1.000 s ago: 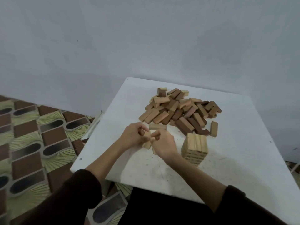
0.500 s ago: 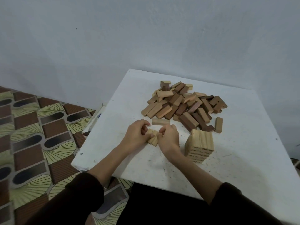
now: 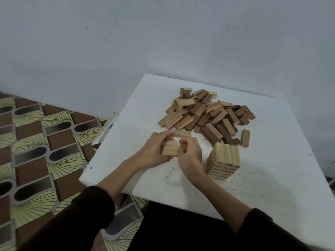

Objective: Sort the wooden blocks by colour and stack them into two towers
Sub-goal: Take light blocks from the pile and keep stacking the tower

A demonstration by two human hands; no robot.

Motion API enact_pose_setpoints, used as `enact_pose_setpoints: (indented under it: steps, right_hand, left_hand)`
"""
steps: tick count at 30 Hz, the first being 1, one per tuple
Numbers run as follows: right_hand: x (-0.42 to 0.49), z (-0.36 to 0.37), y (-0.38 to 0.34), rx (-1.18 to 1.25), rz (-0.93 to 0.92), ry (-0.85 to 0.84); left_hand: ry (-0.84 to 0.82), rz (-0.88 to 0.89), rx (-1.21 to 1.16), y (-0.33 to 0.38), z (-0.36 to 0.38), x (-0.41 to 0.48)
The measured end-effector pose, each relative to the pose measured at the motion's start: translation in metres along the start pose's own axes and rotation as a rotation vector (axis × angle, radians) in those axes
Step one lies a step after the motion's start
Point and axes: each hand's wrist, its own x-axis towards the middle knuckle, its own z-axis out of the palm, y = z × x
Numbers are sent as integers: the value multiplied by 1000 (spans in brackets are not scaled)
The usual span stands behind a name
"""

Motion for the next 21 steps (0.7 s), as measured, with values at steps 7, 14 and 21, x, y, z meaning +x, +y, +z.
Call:
enact_pose_setpoints:
  steps: [7,14,21]
  right_hand:
    - [2,3,14,-4,-43,40]
    - [3,7,28,135,-103,41]
    - [4,7,30,175,-85,35]
  left_hand:
    - [72,-12,3,-3,-5,-5]
    - [140,-6,-43,-7,1,-8]
    - [139,4,-38,-6,1,-8]
